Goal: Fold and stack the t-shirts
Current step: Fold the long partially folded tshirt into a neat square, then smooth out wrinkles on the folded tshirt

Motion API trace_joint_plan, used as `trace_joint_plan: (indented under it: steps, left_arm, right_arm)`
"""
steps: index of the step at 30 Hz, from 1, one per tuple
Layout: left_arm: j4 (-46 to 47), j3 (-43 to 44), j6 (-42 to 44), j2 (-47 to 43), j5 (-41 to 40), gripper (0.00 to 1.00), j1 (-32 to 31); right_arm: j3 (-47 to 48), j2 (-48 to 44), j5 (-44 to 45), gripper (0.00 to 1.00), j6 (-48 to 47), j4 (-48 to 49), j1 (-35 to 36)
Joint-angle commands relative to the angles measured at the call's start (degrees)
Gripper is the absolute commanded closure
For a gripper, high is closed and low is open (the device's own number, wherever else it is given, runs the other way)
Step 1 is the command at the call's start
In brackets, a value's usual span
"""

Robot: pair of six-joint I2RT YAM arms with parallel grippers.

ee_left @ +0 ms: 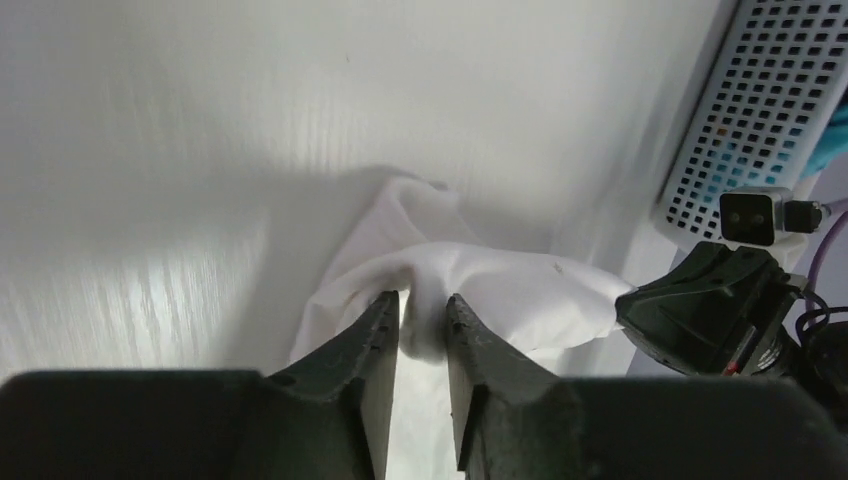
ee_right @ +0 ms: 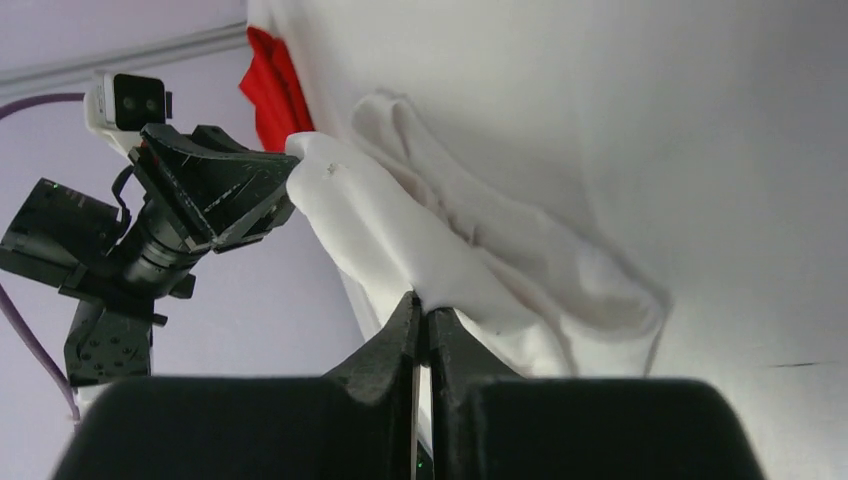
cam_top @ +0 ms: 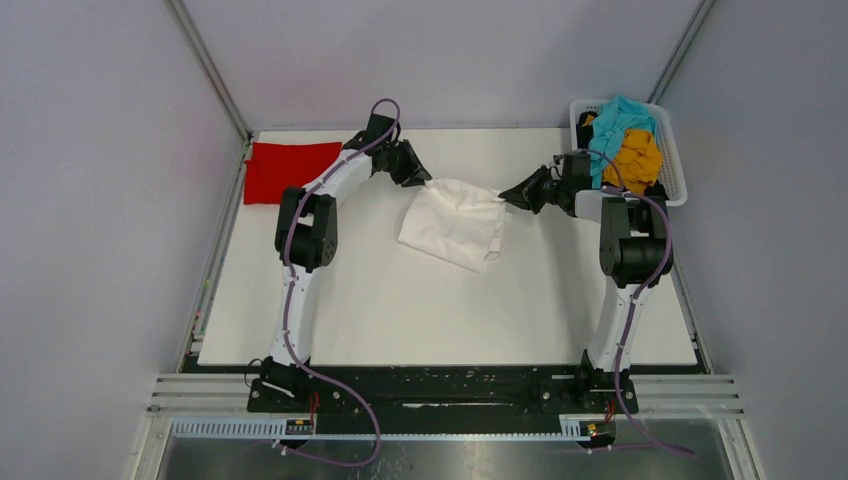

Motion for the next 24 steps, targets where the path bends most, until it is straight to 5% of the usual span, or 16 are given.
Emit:
trace_joint_plan:
  steps: [1, 4, 6, 7, 8, 16, 24]
  left_arm:
    - [-0.2, 8.6, -0.7, 3.7, -1.1, 0.69, 0.2]
    - [1.3, 9.5, 0.2, 2.7, -1.0, 0.35, 0.1]
    - [1.3, 8.9, 1.4, 0.2, -1.1, 0.03, 0.1]
    - [1.3, 7.7, 2.1, -1.7, -1.5, 0.01, 0.1]
    - [1.2, 6.1, 2.7, -3.8, -2.3, 0.01, 0.1]
    - [1.4, -14.8, 5.6, -20.7, -9.6, 0.01, -3.5]
    - [5.2, -18.6, 1.9, -14.3, -1.8, 0.01, -8.6]
  right_arm:
    - [4.8, 2.2, 5.3, 0.90, -0.4, -0.7, -2.3]
    - [7.3, 2.0, 6.7, 0.80, -2.1, -3.6, -2.7]
    - [8.5, 0.4, 9.1, 0.55, -4.5, -7.5, -2.8]
    - [8.7, -0.7, 10.3, 0.19, -5.9, -9.5, -2.7]
    - [8.5, -2.3, 12.0, 0.02, -7.0, -11.3, -2.7]
    - [-3.8, -18.8, 17.4, 0.01, -13.4, -18.7, 2.8]
    - [-11.6, -19.5, 12.5, 0.01, -8.7, -8.7, 15.8]
